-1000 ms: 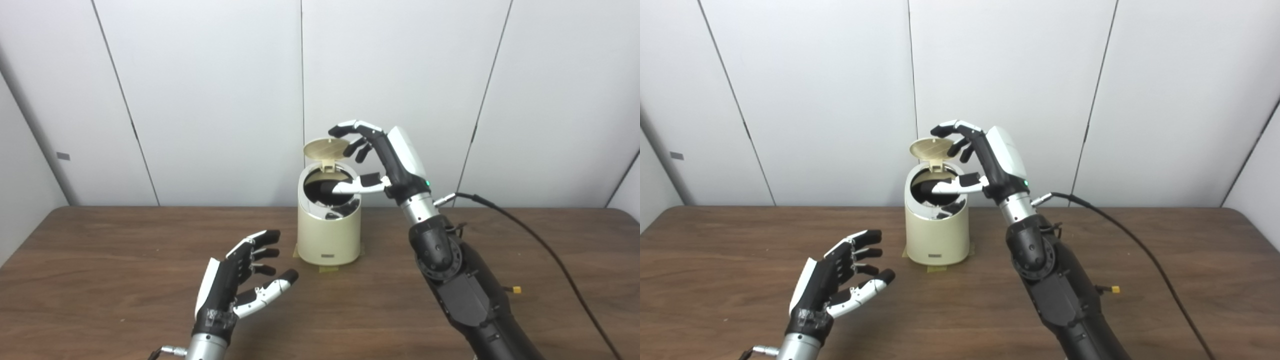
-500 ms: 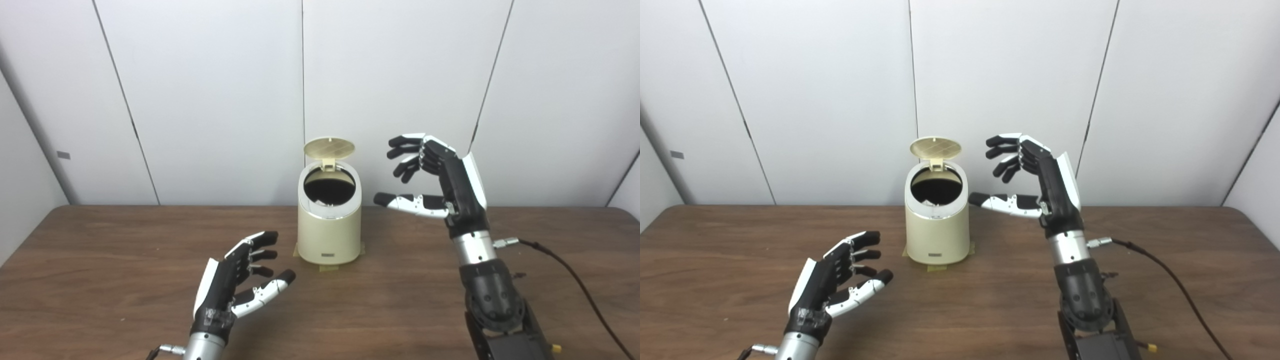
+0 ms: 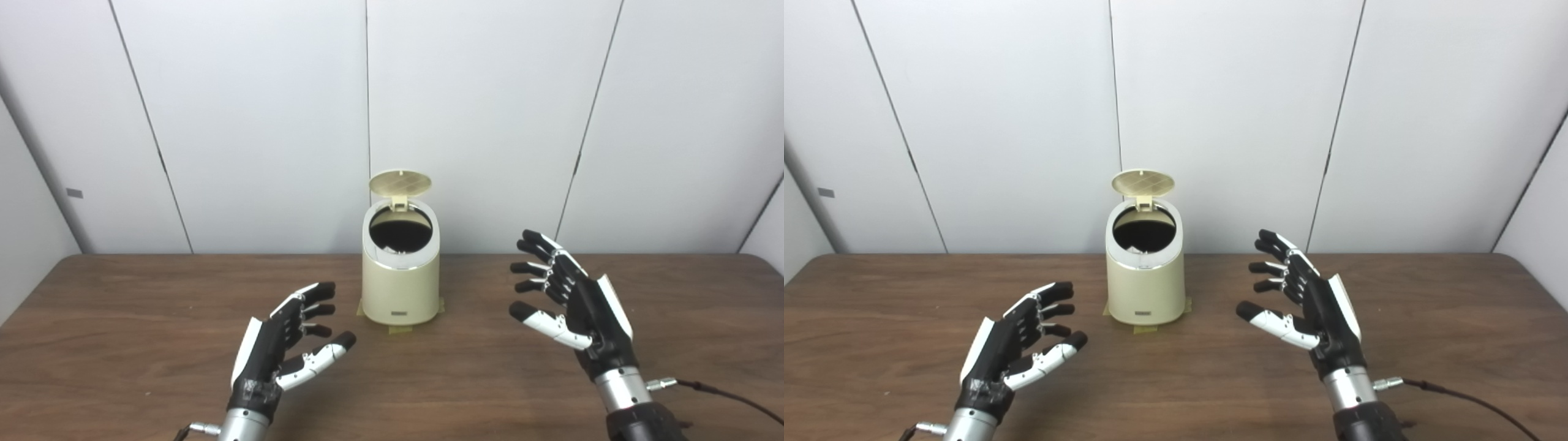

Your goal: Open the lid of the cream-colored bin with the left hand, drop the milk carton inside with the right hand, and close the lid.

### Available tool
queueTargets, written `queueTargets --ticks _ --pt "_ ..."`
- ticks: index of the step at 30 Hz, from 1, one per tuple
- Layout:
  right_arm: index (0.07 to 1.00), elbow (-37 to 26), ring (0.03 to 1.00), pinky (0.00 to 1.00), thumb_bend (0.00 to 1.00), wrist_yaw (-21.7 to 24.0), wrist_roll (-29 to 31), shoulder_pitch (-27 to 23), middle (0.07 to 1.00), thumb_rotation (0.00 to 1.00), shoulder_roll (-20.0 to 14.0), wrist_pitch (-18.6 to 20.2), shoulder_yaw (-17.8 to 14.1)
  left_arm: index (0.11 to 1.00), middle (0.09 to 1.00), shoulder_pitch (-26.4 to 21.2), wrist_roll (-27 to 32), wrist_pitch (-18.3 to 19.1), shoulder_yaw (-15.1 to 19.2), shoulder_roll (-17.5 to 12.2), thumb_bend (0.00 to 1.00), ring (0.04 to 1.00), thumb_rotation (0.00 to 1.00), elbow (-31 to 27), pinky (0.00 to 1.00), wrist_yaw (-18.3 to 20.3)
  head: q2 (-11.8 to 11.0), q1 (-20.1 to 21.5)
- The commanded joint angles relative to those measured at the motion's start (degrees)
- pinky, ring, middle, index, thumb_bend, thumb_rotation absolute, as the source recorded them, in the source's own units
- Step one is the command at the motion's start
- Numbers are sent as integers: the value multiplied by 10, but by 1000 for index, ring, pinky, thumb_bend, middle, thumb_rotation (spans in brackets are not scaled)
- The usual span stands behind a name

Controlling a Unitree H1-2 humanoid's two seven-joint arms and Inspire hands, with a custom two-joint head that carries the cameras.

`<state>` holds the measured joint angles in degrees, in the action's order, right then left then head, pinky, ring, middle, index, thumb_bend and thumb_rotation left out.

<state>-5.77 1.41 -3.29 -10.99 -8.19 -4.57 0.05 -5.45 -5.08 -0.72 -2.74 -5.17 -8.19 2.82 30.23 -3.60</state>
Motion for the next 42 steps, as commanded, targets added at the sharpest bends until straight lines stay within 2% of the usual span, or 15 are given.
queueTargets --ticks 1,2,4,5,9,14,18,25,29,33,42 --pt "874 -12 759 612 825 -1 10 -10 865 491 7 -34 -2 866 863 -21 0 -16 3 -7 760 817 314 -18 671 2 1 -2" --pt "876 -10 761 615 825 0 11 -8 869 488 9 -37 -2 885 875 -22 -4 -13 2 -8 778 834 338 -20 700 2 1 -2" --pt "878 -9 767 623 822 -1 10 -3 874 491 13 -40 -2 925 906 -26 -8 -12 2 -11 817 877 378 -21 819 2 1 -5" --pt "878 -9 767 623 821 -2 10 -1 874 489 16 -41 -3 941 919 -30 -8 -9 1 -13 831 892 384 -21 840 4 1 -6" --pt "883 -2 793 630 824 0 23 5 886 485 20 -45 -8 997 994 -66 -11 -6 -3 -29 892 986 380 -21 885 19 -1 -8" --pt "886 15 800 632 820 2 27 10 896 493 18 -58 -12 1000 1000 -123 -19 33 -1 -41 930 1000 343 -29 917 30 -10 -9" --pt "886 19 797 618 833 1 26 12 902 503 17 -58 -15 1000 1000 -193 -43 68 -8 -59 944 1000 331 -19 950 40 -17 -11" --pt "884 21 776 609 843 -4 21 9 896 489 21 -56 -17 1000 1000 -287 -78 113 -19 -69 991 1000 353 21 911 47 -21 -6" --pt "881 22 768 599 836 -3 19 9 892 494 22 -62 -16 1000 1000 -326 -129 103 -49 -80 982 1000 371 64 872 45 -22 -4" --pt "883 21 775 597 843 1 28 9 901 484 23 -63 -16 1000 1000 -370 -166 115 -72 -83 995 995 388 107 874 48 -24 -2" --pt "866 14 757 581 847 -6 14 8 883 507 35 -63 -12 1000 1000 -430 -192 103 -91 -80 990 1000 363 187 880 50 -29 9"
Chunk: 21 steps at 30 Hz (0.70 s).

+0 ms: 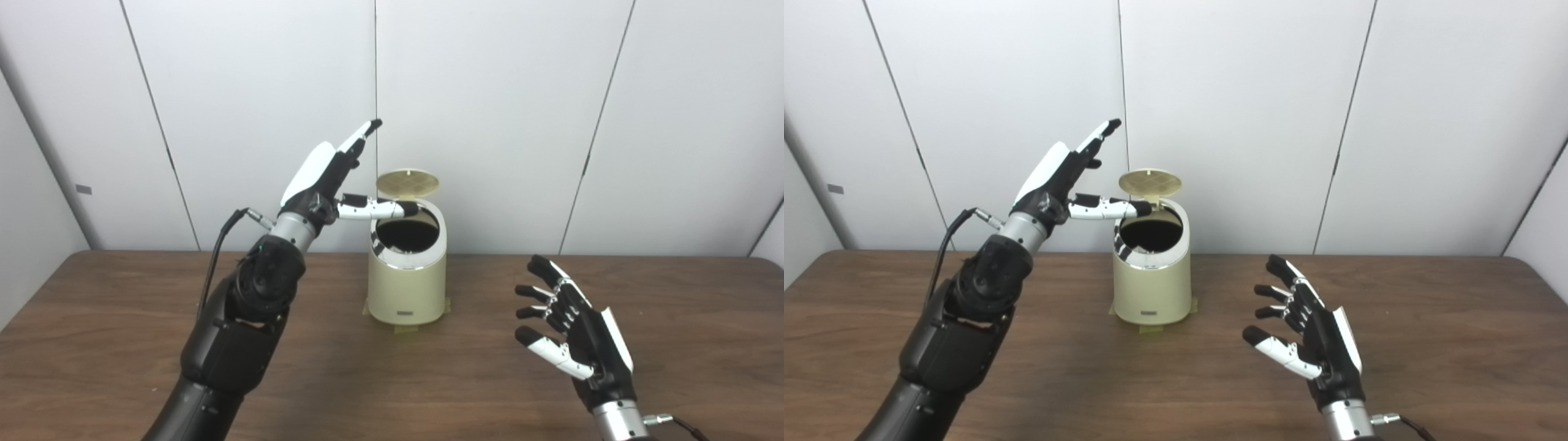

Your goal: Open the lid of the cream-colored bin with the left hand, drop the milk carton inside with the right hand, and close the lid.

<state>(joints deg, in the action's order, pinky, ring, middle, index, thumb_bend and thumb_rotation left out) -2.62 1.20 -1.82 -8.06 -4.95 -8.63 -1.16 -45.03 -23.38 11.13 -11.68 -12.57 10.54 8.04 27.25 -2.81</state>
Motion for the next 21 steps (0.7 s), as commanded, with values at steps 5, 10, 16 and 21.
queueTargets --ticks 5,10,16,21 --pt "861 -24 740 562 831 -2 1 -22 867 499 9 -20 3 957 977 -50 -35 -32 -29 -19 978 987 387 26 861 7 -1 6" --pt "855 -32 719 547 818 -3 -4 -21 863 515 13 -13 7 887 918 -58 -55 -31 -51 -27 996 997 390 45 989 21 -1 10" --pt "854 -38 693 517 809 -6 -21 -21 854 547 16 -7 8 804 876 -58 -74 -43 -70 -42 1000 1000 389 42 1000 41 0 11" --pt "850 -42 676 482 806 -9 -31 -22 846 569 19 6 11 764 814 -55 -88 -56 -84 -59 1000 1000 383 24 1000 65 -2 13"
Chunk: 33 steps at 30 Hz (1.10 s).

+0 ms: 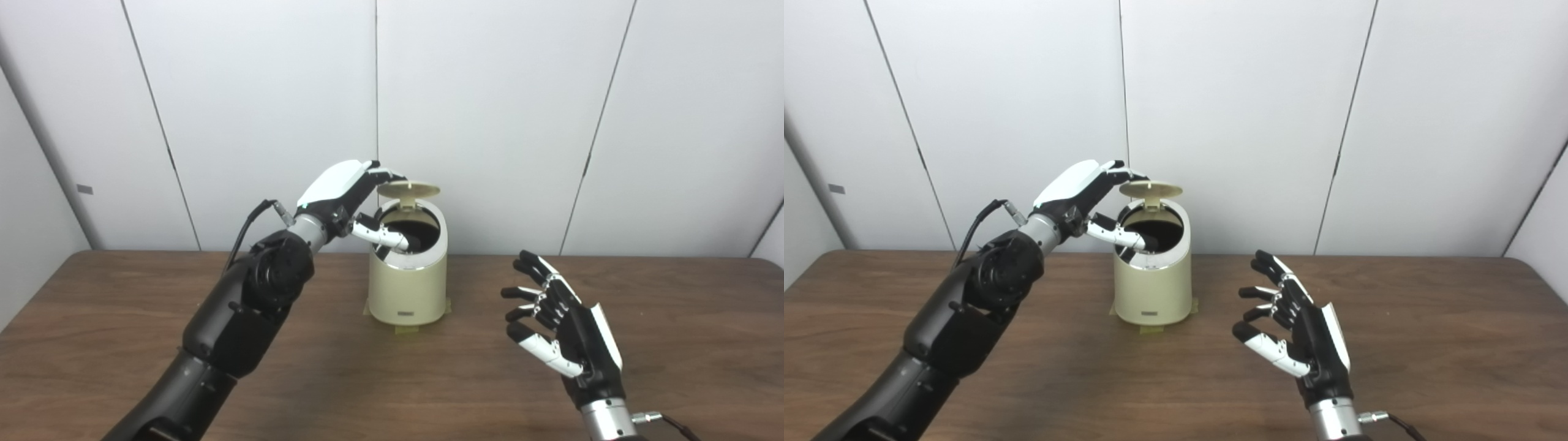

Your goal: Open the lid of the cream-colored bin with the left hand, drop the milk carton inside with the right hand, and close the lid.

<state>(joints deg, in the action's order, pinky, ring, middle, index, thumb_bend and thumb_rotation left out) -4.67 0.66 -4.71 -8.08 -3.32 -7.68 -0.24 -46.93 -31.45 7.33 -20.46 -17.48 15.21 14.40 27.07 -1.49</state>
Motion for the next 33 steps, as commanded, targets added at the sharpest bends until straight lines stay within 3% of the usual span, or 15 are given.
queueTargets --ticks 1,14,20,33 --pt "850 -23 672 484 798 -4 -5 -22 842 558 3 -1 3 763 809 -34 -6 -19 4 -13 1000 1000 380 -27 1000 7 0 0" --pt "850 -33 651 498 794 -5 -14 -22 834 568 9 14 12 778 825 -6 -5 -12 14 -39 1000 1000 381 -96 1000 57 6 2" --pt "858 -44 651 505 796 -2 -11 -24 839 570 9 33 15 788 819 4 -13 -36 10 -51 1000 1000 414 -100 1000 66 10 5" --pt "860 -57 638 480 792 -9 -12 -23 840 580 10 42 12 784 796 38 -60 -96 -15 -63 1000 993 362 -64 1000 47 22 12"
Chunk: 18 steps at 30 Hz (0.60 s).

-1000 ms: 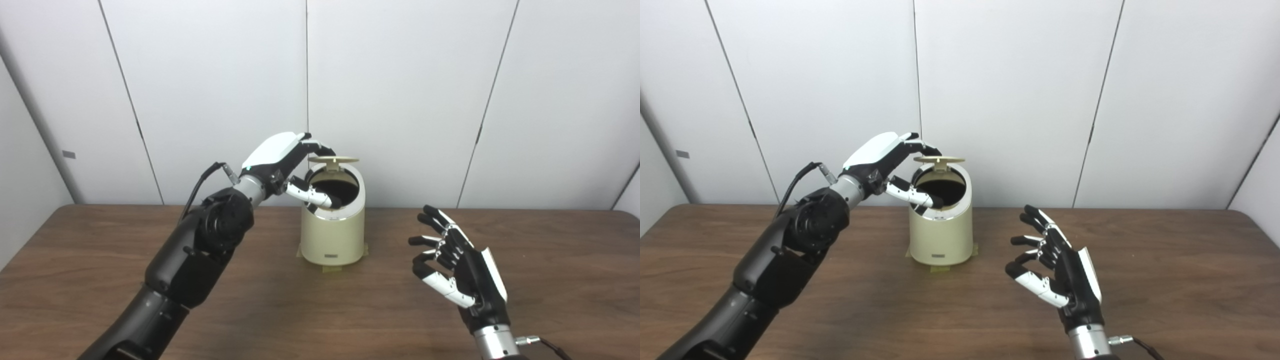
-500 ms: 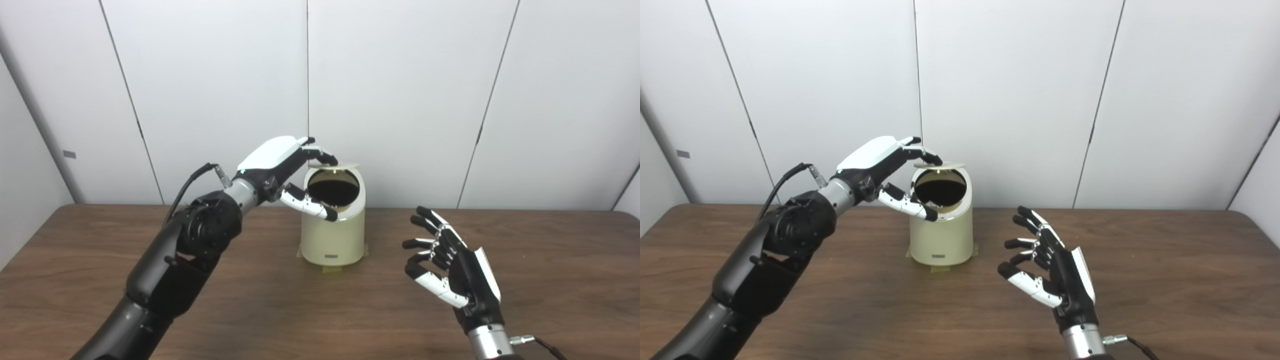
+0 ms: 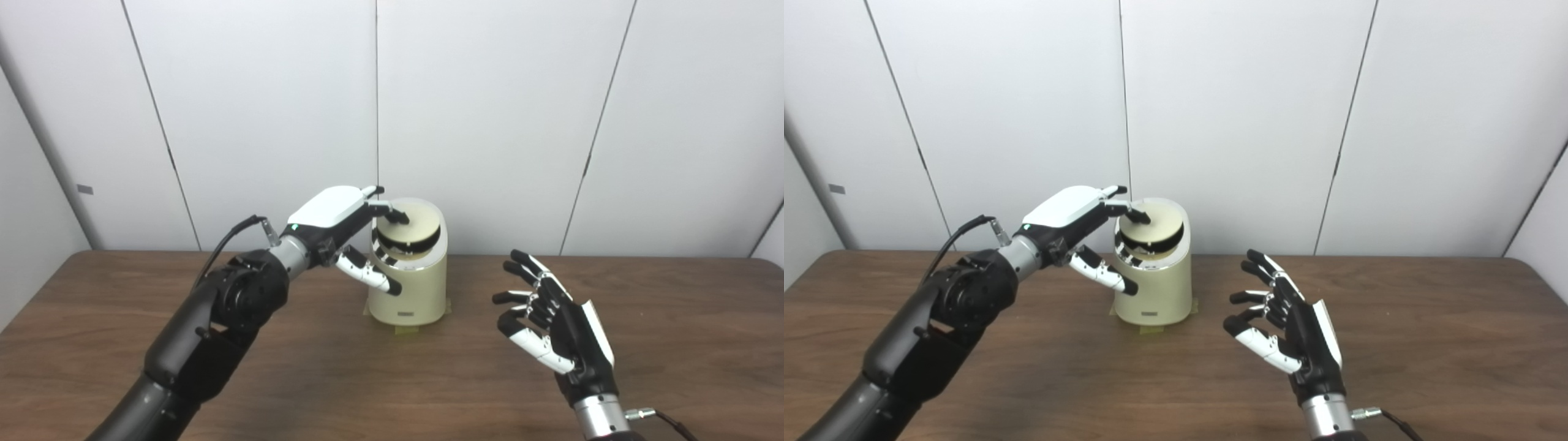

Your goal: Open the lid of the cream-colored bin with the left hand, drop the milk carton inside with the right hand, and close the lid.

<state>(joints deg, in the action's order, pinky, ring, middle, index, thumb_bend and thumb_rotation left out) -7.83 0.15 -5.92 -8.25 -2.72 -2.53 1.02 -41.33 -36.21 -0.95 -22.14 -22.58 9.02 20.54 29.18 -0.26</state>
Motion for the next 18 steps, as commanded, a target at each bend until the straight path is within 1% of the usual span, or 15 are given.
queueTargets --ticks 1,5,9,13,15,18 --pt "858 -27 636 476 794 -3 1 -21 840 579 4 -9 -1 784 793 -14 -19 -17 0 -11 1000 991 362 0 1000 -17 1 0" --pt "858 -32 634 473 797 -1 5 -21 839 581 4 -3 0 793 798 -1 -41 -25 -10 -9 1000 992 373 -3 1000 -18 3 0" --pt "855 -33 626 463 796 -3 4 -21 840 573 5 -3 0 804 806 11 -69 -31 -21 -5 1000 999 390 -7 1000 -27 5 2" --pt "851 -38 620 457 801 -3 1 -21 833 577 6 3 0 794 796 21 -99 -26 -32 0 997 988 396 -13 1000 -35 9 2" --pt "850 -43 620 458 814 -3 1 -20 832 585 7 8 1 801 805 23 -112 -25 -38 3 995 989 395 -11 1000 -40 10 3" --pt "850 -47 623 463 821 -3 0 -18 833 586 8 13 2 827 834 22 -125 -19 -43 6 992 999 424 -12 1000 -35 12 4"
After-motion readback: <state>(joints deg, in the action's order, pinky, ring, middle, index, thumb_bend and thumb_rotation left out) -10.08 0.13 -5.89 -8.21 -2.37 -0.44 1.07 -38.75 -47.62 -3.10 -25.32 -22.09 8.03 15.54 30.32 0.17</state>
